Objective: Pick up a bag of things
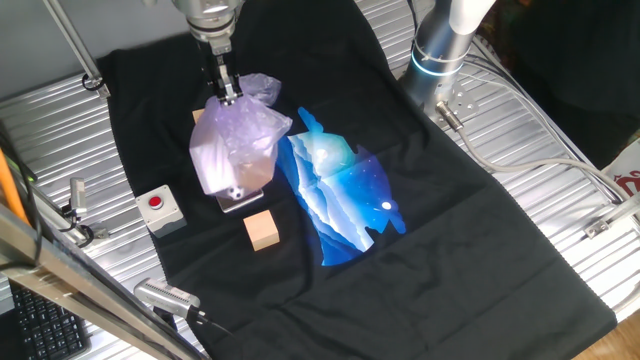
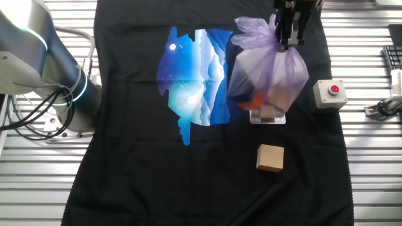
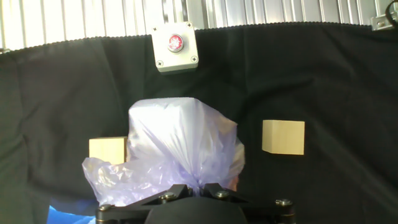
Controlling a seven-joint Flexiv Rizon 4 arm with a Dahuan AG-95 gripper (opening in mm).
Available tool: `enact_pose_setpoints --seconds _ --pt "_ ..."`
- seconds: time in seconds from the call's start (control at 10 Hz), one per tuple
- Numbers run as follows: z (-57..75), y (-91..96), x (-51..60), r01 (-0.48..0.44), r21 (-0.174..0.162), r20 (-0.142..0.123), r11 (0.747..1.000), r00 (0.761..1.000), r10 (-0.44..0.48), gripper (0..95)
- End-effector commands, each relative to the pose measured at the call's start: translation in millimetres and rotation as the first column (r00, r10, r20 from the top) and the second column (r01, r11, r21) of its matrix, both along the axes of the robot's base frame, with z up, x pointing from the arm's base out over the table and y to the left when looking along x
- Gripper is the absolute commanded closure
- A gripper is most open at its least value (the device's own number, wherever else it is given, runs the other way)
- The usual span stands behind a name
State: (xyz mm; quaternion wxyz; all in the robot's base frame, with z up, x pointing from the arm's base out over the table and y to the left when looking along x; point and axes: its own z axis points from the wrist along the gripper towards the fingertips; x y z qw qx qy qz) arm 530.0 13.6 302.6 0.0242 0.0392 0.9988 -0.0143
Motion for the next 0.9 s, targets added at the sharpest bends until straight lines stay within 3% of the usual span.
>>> enact_pose_setpoints --seconds 0.1,0.9 --pt "0.7 -0.4 0.5 -0.015 0.004 0.005 1.0 1.0 0.015 95.0" --pt "5.1 -6.4 -3.8 -0.033 0.025 0.011 0.999 0.999 0.033 95.0"
